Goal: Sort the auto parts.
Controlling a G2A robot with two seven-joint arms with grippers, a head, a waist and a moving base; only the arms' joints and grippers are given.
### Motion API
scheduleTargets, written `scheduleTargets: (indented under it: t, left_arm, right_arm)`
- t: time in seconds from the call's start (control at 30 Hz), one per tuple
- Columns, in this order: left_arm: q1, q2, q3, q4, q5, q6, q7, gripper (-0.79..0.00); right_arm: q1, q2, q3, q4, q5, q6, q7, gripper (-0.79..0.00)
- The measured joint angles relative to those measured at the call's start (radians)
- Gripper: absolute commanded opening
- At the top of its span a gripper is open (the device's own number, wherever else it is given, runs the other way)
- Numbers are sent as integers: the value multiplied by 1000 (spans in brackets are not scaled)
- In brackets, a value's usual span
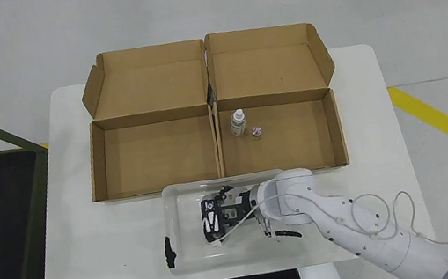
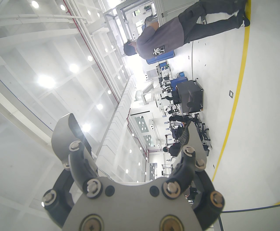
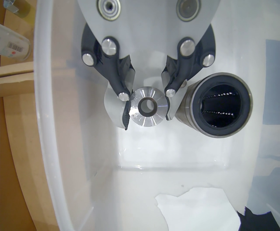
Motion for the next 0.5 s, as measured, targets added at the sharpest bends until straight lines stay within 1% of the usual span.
scheduleTargets:
  t: [0.17, 0.5]
  left_arm:
    - [0, 0, 0, 0, 0, 0, 0, 0]
    - [0, 0, 0, 0, 0, 0, 0, 0]
  right_arm:
    - [-7, 4, 13, -45, -9, -27, -13, -785]
    - [-42, 18, 54, -147, -43, -46, -21, -785]
